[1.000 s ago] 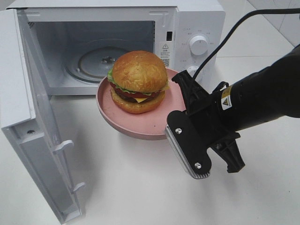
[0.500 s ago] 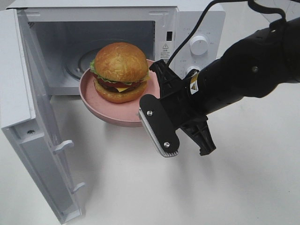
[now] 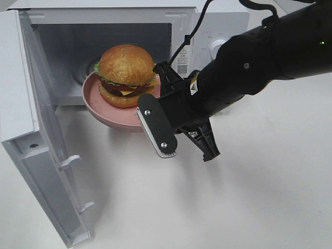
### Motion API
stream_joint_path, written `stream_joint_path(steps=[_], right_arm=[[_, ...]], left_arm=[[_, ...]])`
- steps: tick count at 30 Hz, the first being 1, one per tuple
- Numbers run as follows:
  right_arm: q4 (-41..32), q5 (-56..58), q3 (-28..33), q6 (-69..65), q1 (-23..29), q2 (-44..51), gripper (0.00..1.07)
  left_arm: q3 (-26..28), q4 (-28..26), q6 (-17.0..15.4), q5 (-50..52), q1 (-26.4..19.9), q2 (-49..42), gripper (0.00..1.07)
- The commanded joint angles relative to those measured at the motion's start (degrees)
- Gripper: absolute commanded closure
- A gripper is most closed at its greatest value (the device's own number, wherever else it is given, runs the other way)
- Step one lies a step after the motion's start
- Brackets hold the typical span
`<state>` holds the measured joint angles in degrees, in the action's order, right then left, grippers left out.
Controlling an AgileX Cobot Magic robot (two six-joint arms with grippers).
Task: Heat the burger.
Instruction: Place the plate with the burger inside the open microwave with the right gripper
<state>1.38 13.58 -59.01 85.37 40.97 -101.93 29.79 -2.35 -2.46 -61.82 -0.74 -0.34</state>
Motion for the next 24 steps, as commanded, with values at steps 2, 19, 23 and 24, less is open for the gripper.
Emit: stream_joint_path(steps=[2,19,23,24], right_arm=[[0.2,-2.1,-3.6,-1.6,0.0,-1.1,1.07],[9.5,2.2,-15.9,-14.8,0.0,-9.0,1.07],[10.4,2.3,-17.3,-16.2,0.0,-9.9,1.07],[10.8,2.3,-18.0,-16.2,0.0,-10.5,1.07]], left_arm=[[-0.2,-0.5,0.0,0.4,-0.2,-1.0,0.07],[-0.2,-0.5,0.0,0.4,-0.2,-1.0,0.07],[-0.2,-0.5,0.0,0.4,-0.2,-1.0,0.07],[-0.2,-0.5,-0.1,0.4,-0.2,-1.0,0.07]])
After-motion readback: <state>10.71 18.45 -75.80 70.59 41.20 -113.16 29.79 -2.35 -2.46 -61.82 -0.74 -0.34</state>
